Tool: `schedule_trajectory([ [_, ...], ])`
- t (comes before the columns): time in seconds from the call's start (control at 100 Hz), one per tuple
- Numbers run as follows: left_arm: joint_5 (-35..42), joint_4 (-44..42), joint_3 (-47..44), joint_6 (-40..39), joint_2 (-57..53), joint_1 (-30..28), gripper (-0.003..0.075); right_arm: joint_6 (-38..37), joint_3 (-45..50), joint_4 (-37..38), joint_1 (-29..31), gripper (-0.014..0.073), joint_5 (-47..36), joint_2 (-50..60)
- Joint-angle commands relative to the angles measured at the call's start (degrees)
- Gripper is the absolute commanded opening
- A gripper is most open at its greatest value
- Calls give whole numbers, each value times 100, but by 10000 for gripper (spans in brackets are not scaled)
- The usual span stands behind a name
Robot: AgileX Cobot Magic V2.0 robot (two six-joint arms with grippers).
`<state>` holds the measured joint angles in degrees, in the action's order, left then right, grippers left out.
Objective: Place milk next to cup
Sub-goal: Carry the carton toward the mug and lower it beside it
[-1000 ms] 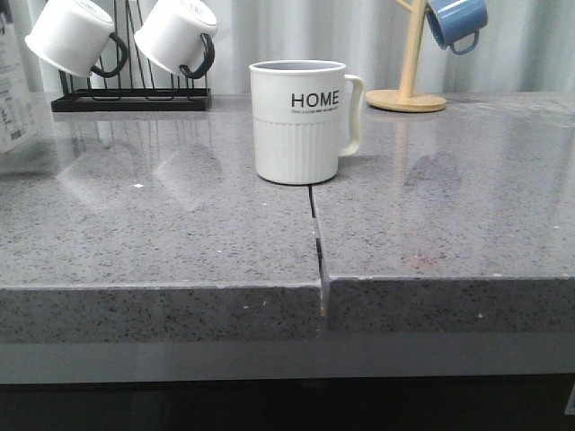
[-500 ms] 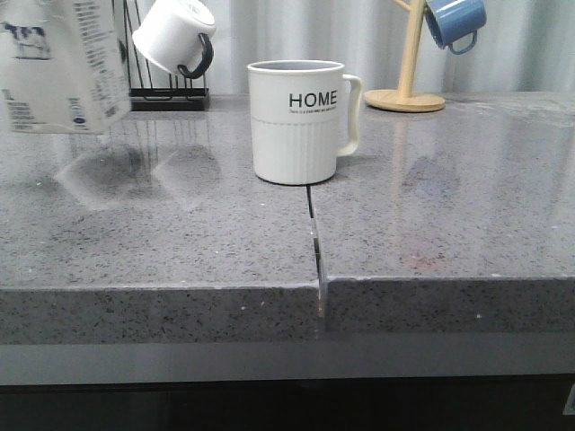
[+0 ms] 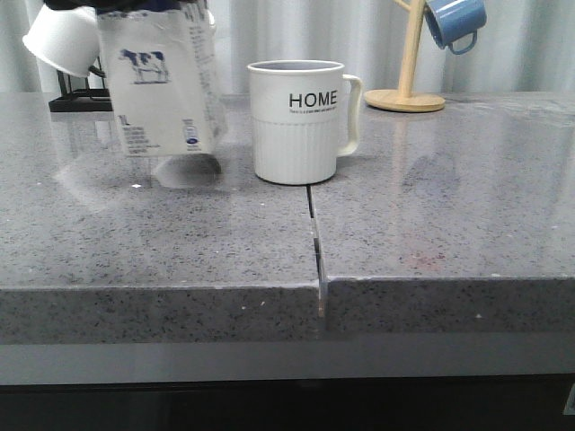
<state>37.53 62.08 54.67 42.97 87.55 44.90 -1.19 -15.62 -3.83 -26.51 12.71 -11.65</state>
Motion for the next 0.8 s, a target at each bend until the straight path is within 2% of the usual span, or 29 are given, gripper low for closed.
schedule_trajectory([
  [0.0,389,-112,237,9,-102,89,138,29,-148,38,-4,-69,-423,-27],
  [0.39,350,-126,246,-28,174,98,155,29,-148,38,-4,-69,-418,-27],
  [0.44,350,-126,246,-28,174,98,209,29,-148,38,-4,-69,-418,-27],
  [0.49,350,-126,246,-28,174,98,298,29,-148,38,-4,-69,-418,-27],
  [0.56,350,-126,246,-28,174,98,460,29,-148,38,-4,-69,-418,-27],
  [0.58,350,-138,246,-28,174,98,526,29,-148,38,-4,-69,-418,-27],
  [0.65,350,-153,246,-17,174,98,661,29,-148,38,-4,-69,-418,-27],
  [0.71,350,-153,246,-17,174,98,709,29,-148,38,-4,-69,-418,-27],
  [0.79,350,-153,246,-17,174,110,686,29,-148,38,-4,-69,-418,-27],
])
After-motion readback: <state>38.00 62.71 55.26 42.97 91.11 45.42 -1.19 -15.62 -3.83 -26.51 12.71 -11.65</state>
